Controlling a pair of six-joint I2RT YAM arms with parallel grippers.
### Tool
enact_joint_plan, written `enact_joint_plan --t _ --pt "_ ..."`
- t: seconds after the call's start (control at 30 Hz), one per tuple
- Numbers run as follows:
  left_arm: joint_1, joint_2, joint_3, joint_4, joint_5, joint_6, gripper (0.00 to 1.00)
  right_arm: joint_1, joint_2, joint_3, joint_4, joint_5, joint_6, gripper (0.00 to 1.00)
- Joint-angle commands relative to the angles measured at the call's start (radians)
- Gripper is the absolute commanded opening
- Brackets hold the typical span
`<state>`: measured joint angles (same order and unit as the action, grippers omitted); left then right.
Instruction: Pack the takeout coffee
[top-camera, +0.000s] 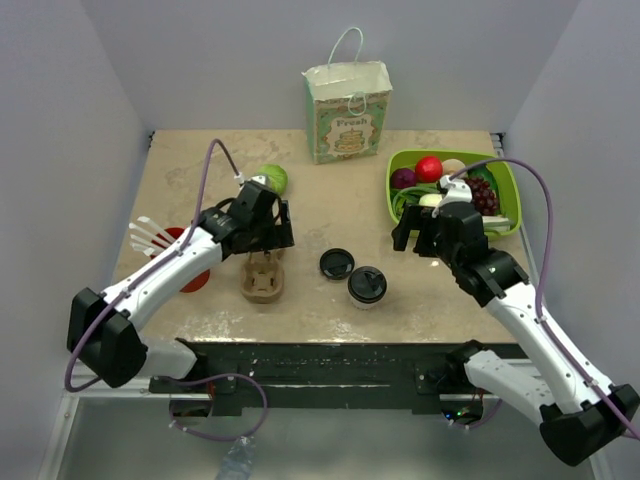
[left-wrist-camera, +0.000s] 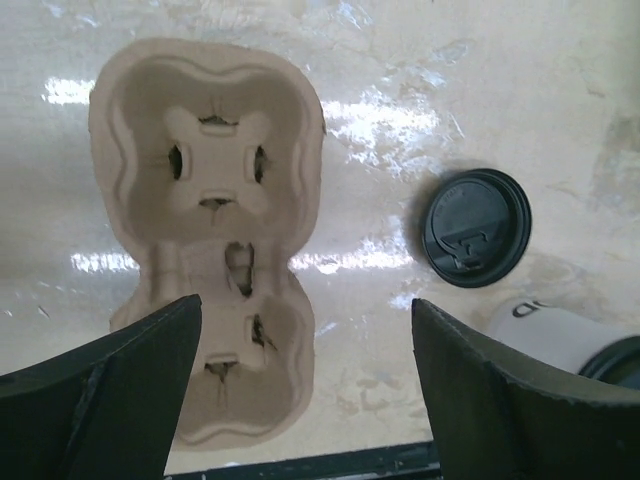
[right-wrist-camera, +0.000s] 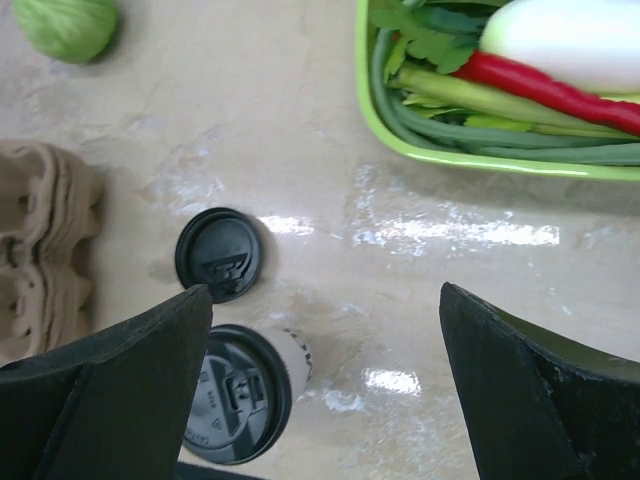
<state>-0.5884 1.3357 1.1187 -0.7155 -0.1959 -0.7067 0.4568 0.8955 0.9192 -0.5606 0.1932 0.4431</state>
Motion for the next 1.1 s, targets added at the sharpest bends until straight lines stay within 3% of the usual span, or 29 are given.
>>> enact_joint_plan --t 0.0,0.13,0.37,0.6,1.07 --pt "0.022 0.089 0.095 0.048 -0.089 0.074 0.85 -0.004 0.037 0.044 0.016 0.132 -0.024 0.98" --pt "0.071 0.178 0.136 0.053 -0.039 0.142 0.72 -0.006 0.066 0.052 0.008 0.152 -0.052 0.98" --pt "0.099 0.204 0.098 0.16 0.084 0.187 0.67 -0.006 0.1 0.055 0.004 0.173 -0.078 0.98" --pt "0.117 0.276 0.109 0.151 0.084 0.181 0.52 -0.006 0.109 0.044 0.007 0.196 -0.075 0.98" --pt "0.119 0.319 0.109 0.126 0.101 0.151 0.44 -0.006 0.103 0.047 -0.024 0.206 -0.076 0.98"
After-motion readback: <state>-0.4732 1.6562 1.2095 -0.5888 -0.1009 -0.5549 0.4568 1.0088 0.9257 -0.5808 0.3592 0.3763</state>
